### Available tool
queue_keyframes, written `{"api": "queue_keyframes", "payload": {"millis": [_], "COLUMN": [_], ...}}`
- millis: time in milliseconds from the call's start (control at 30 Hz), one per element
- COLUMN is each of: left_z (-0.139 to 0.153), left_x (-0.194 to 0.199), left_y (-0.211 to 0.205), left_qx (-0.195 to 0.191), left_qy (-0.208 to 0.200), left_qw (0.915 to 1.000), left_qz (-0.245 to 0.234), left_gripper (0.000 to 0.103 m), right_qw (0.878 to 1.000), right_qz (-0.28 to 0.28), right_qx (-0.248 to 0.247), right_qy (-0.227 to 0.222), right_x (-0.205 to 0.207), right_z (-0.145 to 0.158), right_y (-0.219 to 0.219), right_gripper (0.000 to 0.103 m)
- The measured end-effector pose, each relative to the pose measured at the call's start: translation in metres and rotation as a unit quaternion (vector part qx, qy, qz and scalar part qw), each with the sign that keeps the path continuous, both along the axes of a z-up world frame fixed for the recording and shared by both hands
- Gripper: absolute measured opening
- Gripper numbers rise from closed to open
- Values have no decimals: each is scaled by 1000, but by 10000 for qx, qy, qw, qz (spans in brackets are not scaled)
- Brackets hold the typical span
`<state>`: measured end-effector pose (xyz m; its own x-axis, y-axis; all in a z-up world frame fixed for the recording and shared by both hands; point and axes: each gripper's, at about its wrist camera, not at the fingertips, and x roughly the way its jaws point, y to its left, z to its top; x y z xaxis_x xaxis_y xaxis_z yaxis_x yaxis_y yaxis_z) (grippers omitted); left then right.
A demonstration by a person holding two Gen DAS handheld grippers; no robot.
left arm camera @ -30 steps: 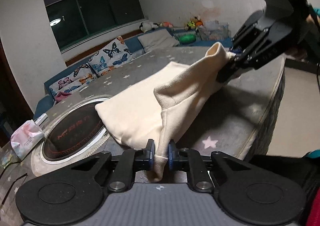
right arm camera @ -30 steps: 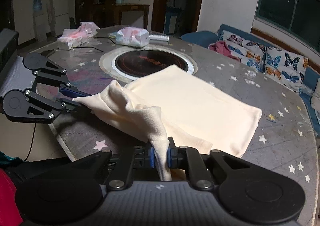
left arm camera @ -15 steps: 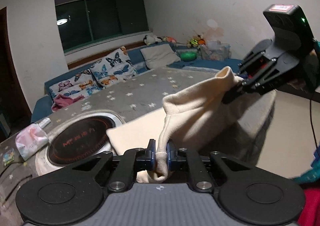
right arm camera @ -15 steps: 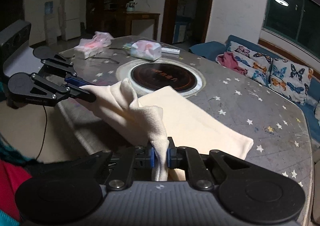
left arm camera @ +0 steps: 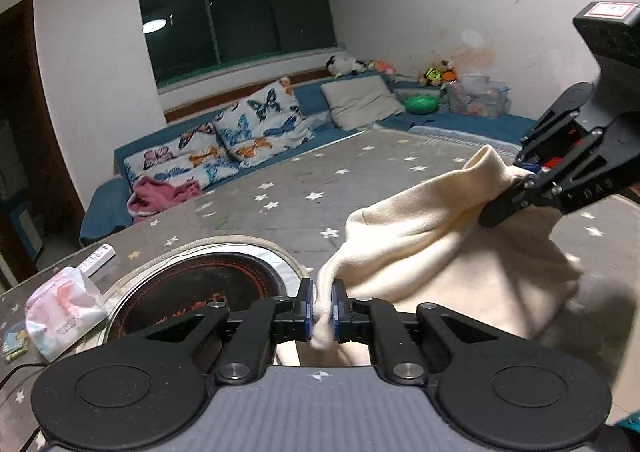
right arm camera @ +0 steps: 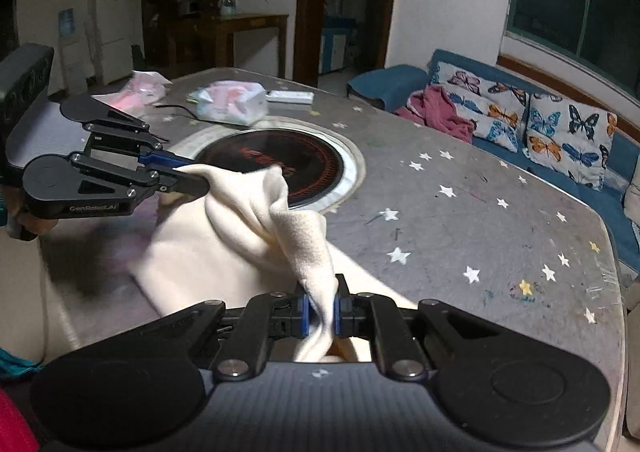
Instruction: Fold clothes
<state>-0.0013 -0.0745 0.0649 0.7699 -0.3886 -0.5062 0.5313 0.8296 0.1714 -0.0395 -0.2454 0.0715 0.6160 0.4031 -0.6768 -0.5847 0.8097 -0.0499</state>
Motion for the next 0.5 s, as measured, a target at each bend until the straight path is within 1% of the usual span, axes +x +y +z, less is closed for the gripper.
{"api": "queue_keyframes", "payload": {"millis": [133, 233, 267, 333, 367, 400, 500], "left_z": [-15, -26, -29, -34, -36, -36, -37], "left_x": [32, 46, 50, 58, 61, 63, 68], "left_y": [-9, -15, -16, -18, -19, -20, -20], "left_qx": [-5, -14, -22, -30, -32, -34, -70], "left_qy": [270, 389, 426, 486, 502, 510, 529], "left_qw": [9995, 9990, 9987, 9983, 9981, 9979, 9971], "left_qz": [144, 230, 263, 326, 359, 395, 541], "left_gripper": [10, 10, 10, 10, 10, 12, 15], "right_qw": [9991, 9972, 9962, 9939, 9923, 9906, 9853], "right_qz": [-315, -579, -692, -907, -1037, -1172, -1521], "right_qx": [64, 137, 183, 297, 363, 430, 570], "right_qy": [274, 454, 491, 558, 564, 565, 520], "right_x": [35, 58, 63, 70, 73, 75, 78], "right_z": [-21, -37, -42, -52, -55, -57, -59], "right_y": [-3, -6, -8, -13, -16, -19, -28], "right_gripper": [10, 11, 15, 18, 24, 27, 29]}}
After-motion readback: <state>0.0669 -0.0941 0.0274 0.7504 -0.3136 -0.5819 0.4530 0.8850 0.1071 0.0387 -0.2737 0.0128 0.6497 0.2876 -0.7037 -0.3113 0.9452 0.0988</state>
